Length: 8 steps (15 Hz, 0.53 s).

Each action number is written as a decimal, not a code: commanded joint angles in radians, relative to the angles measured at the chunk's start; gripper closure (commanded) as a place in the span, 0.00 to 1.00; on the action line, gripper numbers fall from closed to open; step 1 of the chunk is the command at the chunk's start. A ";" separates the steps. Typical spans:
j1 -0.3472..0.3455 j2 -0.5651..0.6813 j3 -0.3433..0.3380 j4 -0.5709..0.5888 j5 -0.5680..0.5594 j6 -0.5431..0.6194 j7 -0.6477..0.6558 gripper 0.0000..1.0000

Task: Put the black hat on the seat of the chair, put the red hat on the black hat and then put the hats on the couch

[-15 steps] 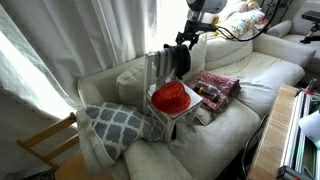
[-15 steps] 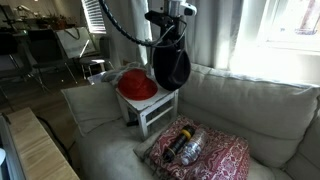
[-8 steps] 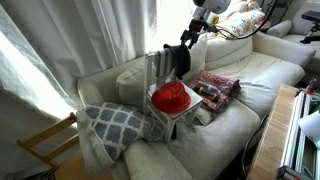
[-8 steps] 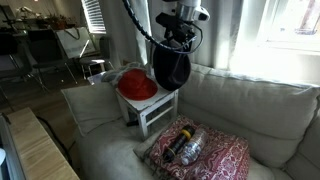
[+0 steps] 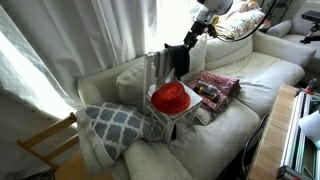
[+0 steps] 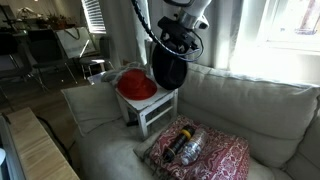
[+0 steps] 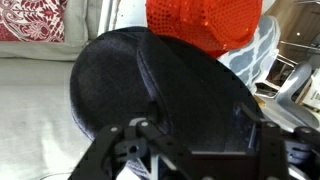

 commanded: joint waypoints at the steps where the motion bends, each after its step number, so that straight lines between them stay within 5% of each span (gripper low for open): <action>1: 0.008 -0.002 -0.026 0.007 0.064 -0.055 -0.062 0.54; 8: 0.056 -0.083 -0.095 -0.021 0.035 -0.020 0.013 1.00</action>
